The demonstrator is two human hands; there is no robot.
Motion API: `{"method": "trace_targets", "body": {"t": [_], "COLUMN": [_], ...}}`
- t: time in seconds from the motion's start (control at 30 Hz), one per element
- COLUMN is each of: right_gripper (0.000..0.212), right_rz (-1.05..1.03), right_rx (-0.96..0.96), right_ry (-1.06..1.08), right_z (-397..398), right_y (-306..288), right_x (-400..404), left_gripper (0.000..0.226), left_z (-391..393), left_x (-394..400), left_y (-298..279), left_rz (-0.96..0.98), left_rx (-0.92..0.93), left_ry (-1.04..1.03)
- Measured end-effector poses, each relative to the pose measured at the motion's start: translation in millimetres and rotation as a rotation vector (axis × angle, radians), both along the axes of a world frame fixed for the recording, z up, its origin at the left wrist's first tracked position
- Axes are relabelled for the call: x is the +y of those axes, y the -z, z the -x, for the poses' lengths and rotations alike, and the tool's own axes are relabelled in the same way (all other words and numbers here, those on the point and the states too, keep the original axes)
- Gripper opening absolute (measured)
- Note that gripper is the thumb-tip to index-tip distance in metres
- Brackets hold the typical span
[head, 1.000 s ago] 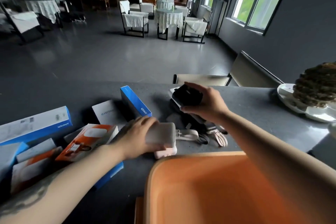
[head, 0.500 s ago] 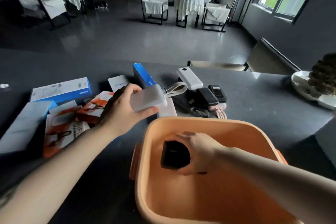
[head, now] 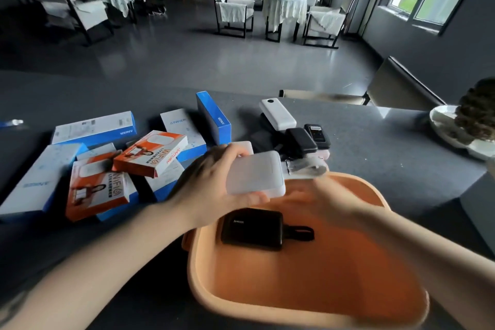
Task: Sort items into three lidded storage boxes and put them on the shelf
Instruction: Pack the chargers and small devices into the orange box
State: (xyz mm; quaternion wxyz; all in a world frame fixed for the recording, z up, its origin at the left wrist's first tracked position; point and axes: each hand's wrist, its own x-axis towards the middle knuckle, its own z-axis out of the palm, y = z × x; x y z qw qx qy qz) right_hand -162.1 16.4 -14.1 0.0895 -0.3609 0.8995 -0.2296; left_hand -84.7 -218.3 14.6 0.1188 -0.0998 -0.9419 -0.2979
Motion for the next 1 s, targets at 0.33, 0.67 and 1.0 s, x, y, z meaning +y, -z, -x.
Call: {"method": "trace_targets", "body": {"t": [0.33, 0.67, 1.0], "right_gripper": [0.040, 0.065, 0.060], "right_rz": [0.246, -0.081, -0.087], "right_rx": [0.010, 0.151, 0.132], "right_ry": [0.551, 0.437, 0.424], "right_z": [5, 2, 2], "right_y": [-3, -1, -7], "right_x": [62, 59, 57], "left_gripper": [0.081, 0.072, 0.077], "left_z": [16, 23, 21], "left_x": [42, 42, 37], "left_y": [33, 51, 46], "left_rz": [0.514, 0.780, 0.763], "left_rx": [-0.307, -0.209, -0.202], "left_ry": [0.263, 0.208, 0.212]}}
